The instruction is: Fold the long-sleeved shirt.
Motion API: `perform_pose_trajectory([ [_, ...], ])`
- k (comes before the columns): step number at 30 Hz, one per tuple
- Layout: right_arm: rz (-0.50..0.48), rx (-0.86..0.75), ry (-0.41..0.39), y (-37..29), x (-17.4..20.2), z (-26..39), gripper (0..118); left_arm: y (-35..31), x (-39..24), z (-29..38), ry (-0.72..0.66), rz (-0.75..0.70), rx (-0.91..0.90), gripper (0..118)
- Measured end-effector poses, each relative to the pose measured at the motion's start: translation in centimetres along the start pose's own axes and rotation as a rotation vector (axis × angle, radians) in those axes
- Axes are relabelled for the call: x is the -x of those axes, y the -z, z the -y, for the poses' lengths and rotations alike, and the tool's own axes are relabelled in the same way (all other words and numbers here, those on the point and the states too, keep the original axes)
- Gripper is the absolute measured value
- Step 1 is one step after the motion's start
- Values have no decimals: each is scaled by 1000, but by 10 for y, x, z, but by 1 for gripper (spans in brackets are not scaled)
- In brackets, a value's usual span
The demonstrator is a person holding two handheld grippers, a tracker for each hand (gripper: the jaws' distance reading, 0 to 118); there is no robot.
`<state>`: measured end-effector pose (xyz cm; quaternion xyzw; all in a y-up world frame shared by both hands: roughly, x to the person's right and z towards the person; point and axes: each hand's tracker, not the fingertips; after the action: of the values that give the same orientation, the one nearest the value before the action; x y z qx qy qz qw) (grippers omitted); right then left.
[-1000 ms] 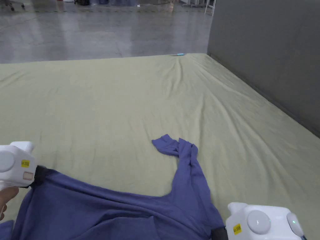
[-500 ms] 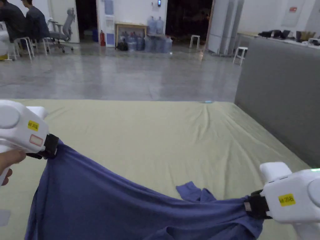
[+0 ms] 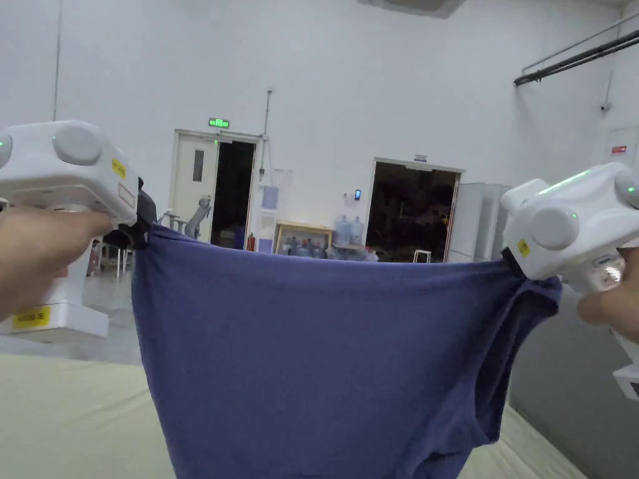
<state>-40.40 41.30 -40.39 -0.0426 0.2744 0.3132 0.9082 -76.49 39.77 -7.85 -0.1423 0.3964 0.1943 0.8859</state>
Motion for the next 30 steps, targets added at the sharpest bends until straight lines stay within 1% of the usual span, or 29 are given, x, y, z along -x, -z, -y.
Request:
perform_pose_trajectory([
  [3,99,-53,-3,2,-14,-40,0,-5,-9,-25,8,-15,-38,0],
  [4,120,-81,20,3,-22,-50,0,-6,-11,-32,4,-13,-54,0],
  [5,115,-87,56,1,-29,-62,0,-8,-13,-36,-5,0,-64,0],
  [7,142,-124,103,-4,-39,-80,0,-8,-15,-45,-22,-2,-74,0],
  [9,149,-152,115,-7,-46,-93,0,-10,-18,-51,-39,5,-84,0],
  [11,168,-174,104,-10,-48,-103,0,-11,-20,-55,-45,11,-106,0],
  [14,160,-177,113,-7,-49,-99,0,-7,-17,-53,-51,20,-123,0],
  [16,126,-155,103,5,-41,-82,0,2,-14,-39,-28,16,-108,0],
  [17,96,-110,87,15,-34,-68,0,10,-12,-28,-10,3,-68,0],
  [19,32,-56,81,31,-17,-35,0,28,-4,-2,4,3,4,0],
  [23,-112,87,8,63,40,63,0,67,16,78,24,-1,193,0],
  [25,-185,155,-25,71,71,117,0,84,26,123,49,0,322,0],
  [26,-237,186,-22,72,86,148,0,91,32,149,79,-8,358,0],
  [28,-291,257,-51,75,108,200,0,99,41,198,129,-30,431,0],
  [30,-349,305,-67,66,126,249,0,99,51,242,137,-17,502,0],
])
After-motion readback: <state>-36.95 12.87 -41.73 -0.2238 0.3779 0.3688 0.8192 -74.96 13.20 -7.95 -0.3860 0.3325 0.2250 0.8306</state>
